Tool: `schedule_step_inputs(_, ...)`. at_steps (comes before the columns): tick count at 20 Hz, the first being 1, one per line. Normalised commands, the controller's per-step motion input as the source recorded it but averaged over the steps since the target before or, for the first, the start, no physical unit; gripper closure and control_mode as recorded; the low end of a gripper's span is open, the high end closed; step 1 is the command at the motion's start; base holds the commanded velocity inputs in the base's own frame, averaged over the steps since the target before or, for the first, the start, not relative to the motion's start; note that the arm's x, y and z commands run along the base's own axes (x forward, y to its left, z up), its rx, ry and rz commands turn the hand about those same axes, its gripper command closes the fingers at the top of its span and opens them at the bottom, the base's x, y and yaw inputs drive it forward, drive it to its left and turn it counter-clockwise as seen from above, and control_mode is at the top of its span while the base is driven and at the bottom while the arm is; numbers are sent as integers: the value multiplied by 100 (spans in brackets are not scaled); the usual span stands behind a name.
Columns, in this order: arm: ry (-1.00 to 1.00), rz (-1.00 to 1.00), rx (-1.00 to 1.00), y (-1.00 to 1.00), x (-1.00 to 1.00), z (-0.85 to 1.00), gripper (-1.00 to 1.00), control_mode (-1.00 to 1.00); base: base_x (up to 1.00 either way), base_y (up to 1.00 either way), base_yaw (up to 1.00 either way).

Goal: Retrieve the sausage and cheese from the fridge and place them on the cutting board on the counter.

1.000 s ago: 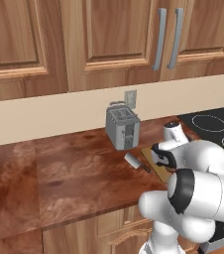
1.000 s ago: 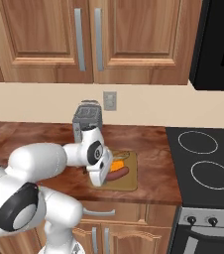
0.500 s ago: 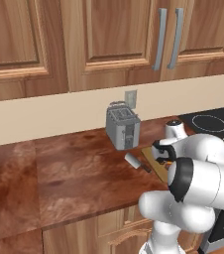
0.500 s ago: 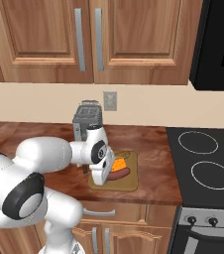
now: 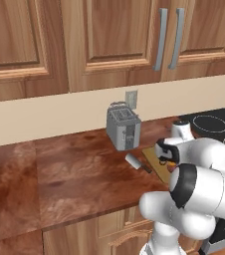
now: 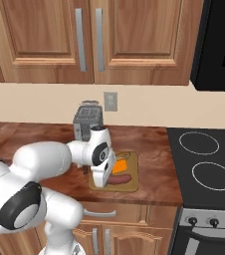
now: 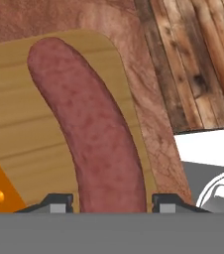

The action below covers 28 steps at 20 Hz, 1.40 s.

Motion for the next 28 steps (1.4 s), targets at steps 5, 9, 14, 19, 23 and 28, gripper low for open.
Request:
schedule_step_inputs(5,0,0,2,0,-6,0,-100,-100,0,0,0)
schedule_step_inputs(9,0,0,6,0,0,4,-100,-100,0,0,0)
schedule_step_inputs(14,0,0,10,0,-12,42,-100,-100,0,0,0)
schedule_step_inputs(19,-3,0,8,0,-42,62,-100,-100,0,0,0)
schedule_step_inputs(23,0,4,0,1,-93,10,-100,-100,0,0,0)
schedule_step_inputs(28,-4,15,0,14,-100,4,-100,-100,0,0,0)
